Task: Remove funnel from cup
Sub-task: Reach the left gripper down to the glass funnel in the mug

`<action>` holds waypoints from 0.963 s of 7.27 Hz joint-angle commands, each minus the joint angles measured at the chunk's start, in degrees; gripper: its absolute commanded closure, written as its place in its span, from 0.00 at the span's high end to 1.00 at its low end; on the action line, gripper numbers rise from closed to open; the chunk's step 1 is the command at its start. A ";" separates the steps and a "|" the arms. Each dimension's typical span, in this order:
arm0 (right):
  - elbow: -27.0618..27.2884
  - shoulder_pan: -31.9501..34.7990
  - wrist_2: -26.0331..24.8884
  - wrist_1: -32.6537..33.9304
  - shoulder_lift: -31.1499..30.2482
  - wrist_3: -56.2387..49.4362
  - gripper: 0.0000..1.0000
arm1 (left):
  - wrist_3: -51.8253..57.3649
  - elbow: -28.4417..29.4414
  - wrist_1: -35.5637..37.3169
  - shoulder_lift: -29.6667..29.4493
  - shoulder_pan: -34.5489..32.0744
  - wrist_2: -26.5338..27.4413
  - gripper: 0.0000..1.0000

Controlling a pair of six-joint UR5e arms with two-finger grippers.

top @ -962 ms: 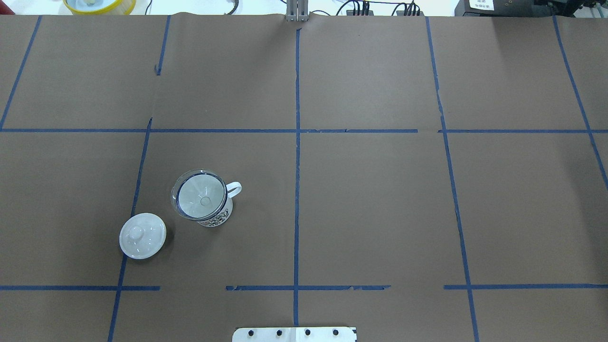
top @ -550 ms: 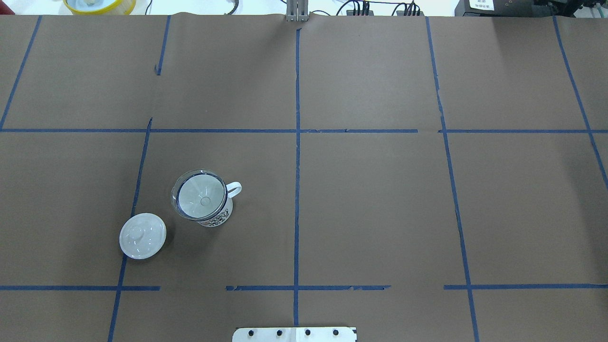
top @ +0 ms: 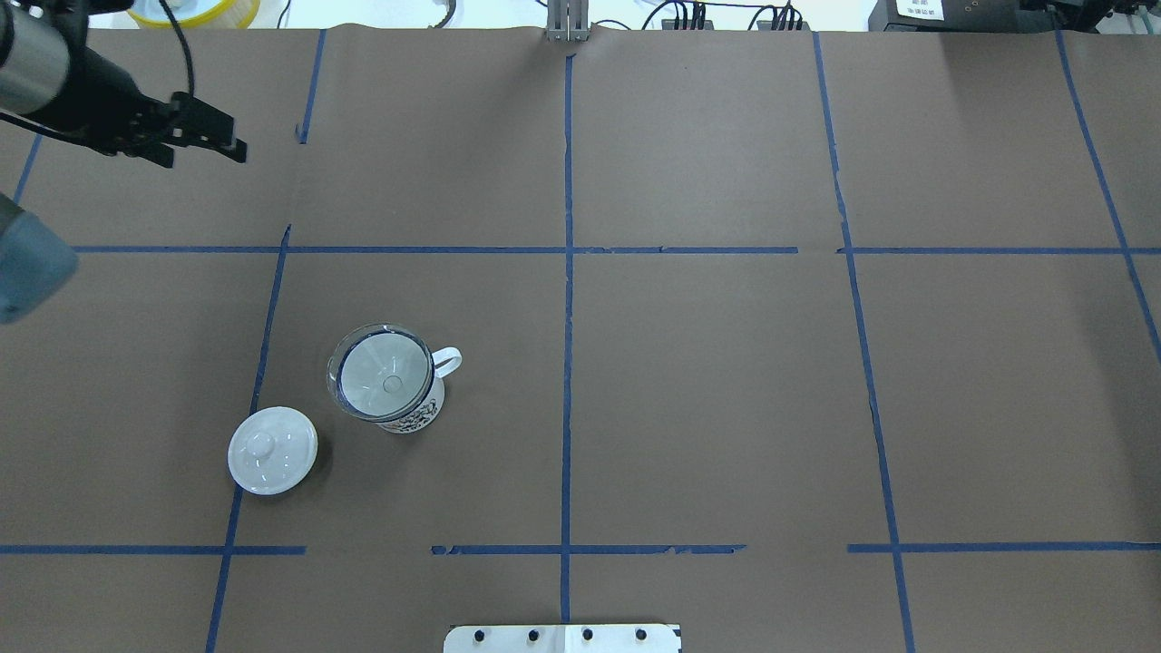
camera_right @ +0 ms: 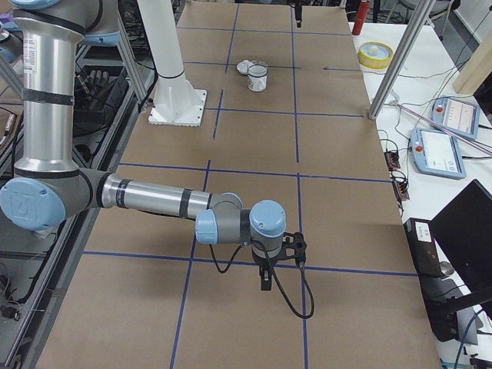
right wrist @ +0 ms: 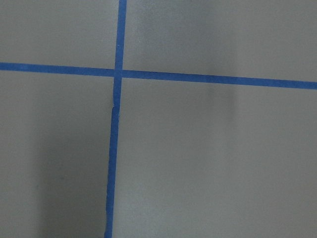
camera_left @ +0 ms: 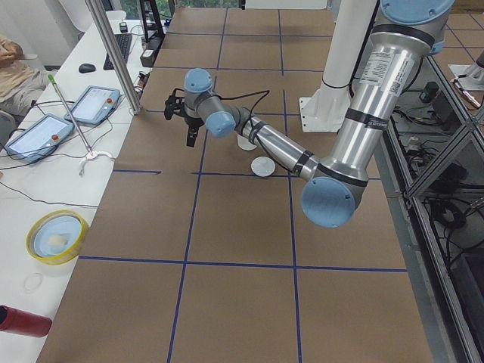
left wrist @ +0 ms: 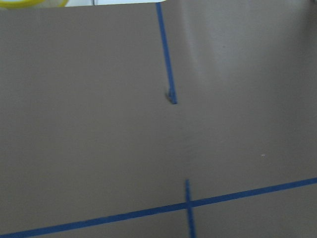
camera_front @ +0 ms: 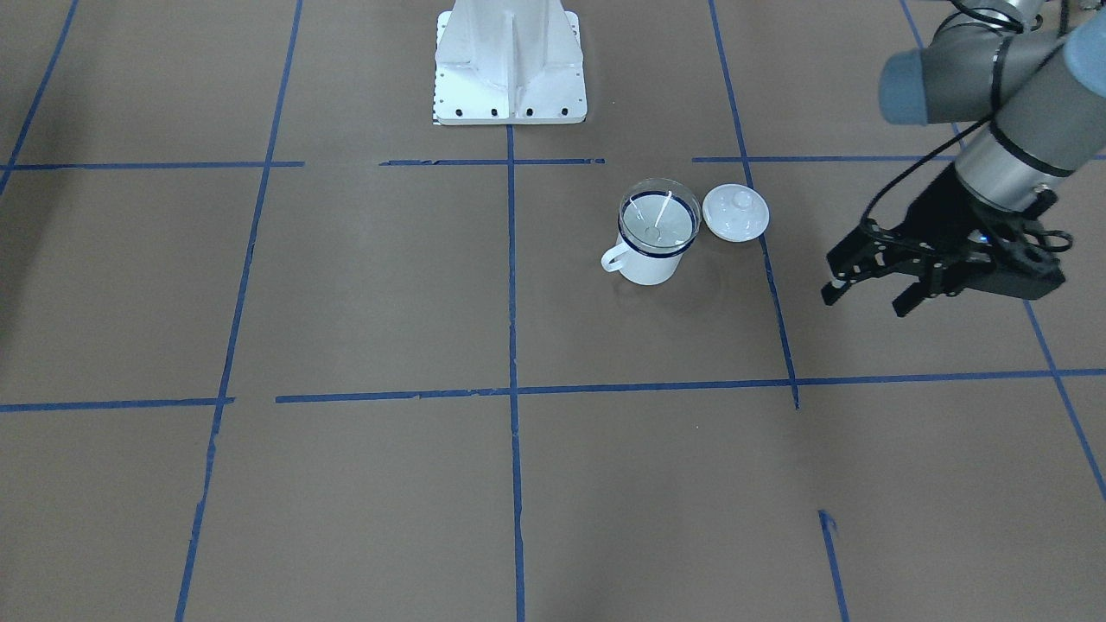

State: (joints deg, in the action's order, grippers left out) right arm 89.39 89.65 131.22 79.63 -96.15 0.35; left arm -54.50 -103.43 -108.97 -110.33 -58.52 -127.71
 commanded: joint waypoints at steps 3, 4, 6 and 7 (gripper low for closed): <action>0.00 0.00 0.00 0.00 0.00 0.00 1.00 | -22.37 -9.94 17.09 -6.65 21.56 15.54 1.00; 0.00 0.00 0.00 0.00 0.00 0.00 1.00 | -23.19 -9.17 17.47 -6.92 24.73 19.30 1.00; 0.00 0.00 0.00 0.00 0.00 0.00 1.00 | -23.29 -6.89 17.47 -7.27 26.70 21.00 1.00; 0.00 0.00 0.00 0.00 0.00 0.00 1.00 | -23.29 -6.09 17.47 -7.27 27.40 21.09 0.99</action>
State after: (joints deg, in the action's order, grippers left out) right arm 89.39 89.65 131.22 79.63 -96.15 0.35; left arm -77.66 -110.64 -91.59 -117.48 -32.16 -107.11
